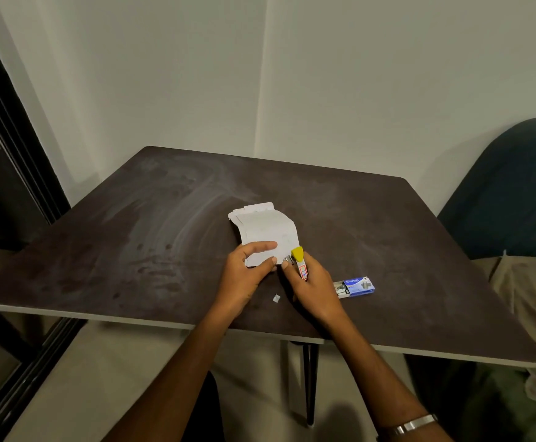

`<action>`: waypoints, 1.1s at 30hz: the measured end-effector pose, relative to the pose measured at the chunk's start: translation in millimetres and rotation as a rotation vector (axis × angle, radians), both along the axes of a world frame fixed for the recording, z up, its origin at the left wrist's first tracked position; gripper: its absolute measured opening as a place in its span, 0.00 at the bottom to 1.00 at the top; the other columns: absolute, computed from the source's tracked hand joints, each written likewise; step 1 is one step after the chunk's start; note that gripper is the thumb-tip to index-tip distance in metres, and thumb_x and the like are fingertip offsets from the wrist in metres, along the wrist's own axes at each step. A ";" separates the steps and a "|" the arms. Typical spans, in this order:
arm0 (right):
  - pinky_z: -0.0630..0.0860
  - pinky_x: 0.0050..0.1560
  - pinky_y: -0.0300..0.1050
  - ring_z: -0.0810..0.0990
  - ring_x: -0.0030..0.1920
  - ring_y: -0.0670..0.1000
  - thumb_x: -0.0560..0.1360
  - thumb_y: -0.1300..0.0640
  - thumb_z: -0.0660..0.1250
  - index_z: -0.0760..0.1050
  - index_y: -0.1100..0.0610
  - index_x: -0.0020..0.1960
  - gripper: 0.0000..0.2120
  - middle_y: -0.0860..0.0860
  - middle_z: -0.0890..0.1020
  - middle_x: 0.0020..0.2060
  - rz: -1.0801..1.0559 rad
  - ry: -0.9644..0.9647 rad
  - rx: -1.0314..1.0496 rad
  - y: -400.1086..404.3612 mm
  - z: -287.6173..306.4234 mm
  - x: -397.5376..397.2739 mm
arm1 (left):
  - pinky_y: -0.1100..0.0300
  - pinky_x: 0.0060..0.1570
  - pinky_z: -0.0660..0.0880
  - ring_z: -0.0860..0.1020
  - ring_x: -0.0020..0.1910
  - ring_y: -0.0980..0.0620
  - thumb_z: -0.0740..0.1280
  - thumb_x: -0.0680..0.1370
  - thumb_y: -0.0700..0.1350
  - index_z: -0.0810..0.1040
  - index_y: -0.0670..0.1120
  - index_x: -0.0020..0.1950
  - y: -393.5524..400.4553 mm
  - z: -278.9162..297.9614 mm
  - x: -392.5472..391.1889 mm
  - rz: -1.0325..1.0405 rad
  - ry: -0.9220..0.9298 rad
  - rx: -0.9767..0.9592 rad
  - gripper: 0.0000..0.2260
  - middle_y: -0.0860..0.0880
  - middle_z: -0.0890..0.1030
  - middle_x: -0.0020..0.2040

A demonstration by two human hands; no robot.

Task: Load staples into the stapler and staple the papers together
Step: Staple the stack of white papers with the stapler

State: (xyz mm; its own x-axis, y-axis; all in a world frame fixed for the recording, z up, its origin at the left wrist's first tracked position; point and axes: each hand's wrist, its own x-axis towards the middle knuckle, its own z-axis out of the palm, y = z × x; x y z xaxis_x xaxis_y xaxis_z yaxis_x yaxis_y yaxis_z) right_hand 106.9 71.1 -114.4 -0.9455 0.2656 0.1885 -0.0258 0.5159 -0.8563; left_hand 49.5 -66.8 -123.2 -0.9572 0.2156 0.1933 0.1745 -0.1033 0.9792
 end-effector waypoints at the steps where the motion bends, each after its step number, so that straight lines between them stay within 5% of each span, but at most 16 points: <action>1: 0.77 0.46 0.52 0.79 0.44 0.53 0.78 0.48 0.63 0.75 0.55 0.50 0.10 0.54 0.80 0.43 -0.004 -0.002 0.006 0.8 -0.7 0.1 | 0.56 0.53 0.81 0.79 0.58 0.51 0.72 0.73 0.38 0.84 0.49 0.53 0.3 0.0 -0.1 -0.006 -0.013 0.001 0.11 0.51 0.81 0.59; 13: 0.78 0.35 0.48 0.79 0.27 0.49 0.77 0.52 0.65 0.72 0.55 0.48 0.06 0.53 0.80 0.36 -0.021 -0.045 -0.068 7.2 -3.0 1.3 | 0.70 0.44 0.77 0.82 0.48 0.59 0.70 0.73 0.34 0.83 0.46 0.54 -0.7 5.7 3.3 0.014 -0.037 0.074 0.12 0.49 0.81 0.59; 23: 0.76 0.32 0.40 0.77 0.31 0.48 0.78 0.53 0.64 0.70 0.54 0.54 0.08 0.59 0.81 0.38 0.022 -0.058 -0.249 6.5 2.4 8.3 | 0.60 0.52 0.80 0.80 0.56 0.46 0.71 0.73 0.36 0.83 0.52 0.53 -2.9 3.6 2.4 -0.008 -0.050 0.096 0.13 0.52 0.81 0.60; 26: 0.75 0.32 0.38 0.77 0.34 0.47 0.78 0.49 0.64 0.67 0.52 0.58 0.12 0.56 0.80 0.39 0.083 -0.045 -0.360 8.2 4.3 10.5 | 0.53 0.61 0.77 0.78 0.60 0.52 0.71 0.73 0.37 0.83 0.53 0.54 -3.1 2.7 0.8 0.000 -0.034 0.061 0.13 0.55 0.81 0.59; 33: 0.75 0.37 0.43 0.77 0.39 0.48 0.76 0.40 0.61 0.63 0.47 0.65 0.21 0.56 0.82 0.48 0.124 -0.061 -0.408 8.6 7.8 11.8 | 0.55 0.63 0.75 0.76 0.61 0.58 0.71 0.74 0.40 0.82 0.52 0.55 -1.8 -0.8 -0.9 0.021 -0.016 -0.036 0.12 0.57 0.80 0.58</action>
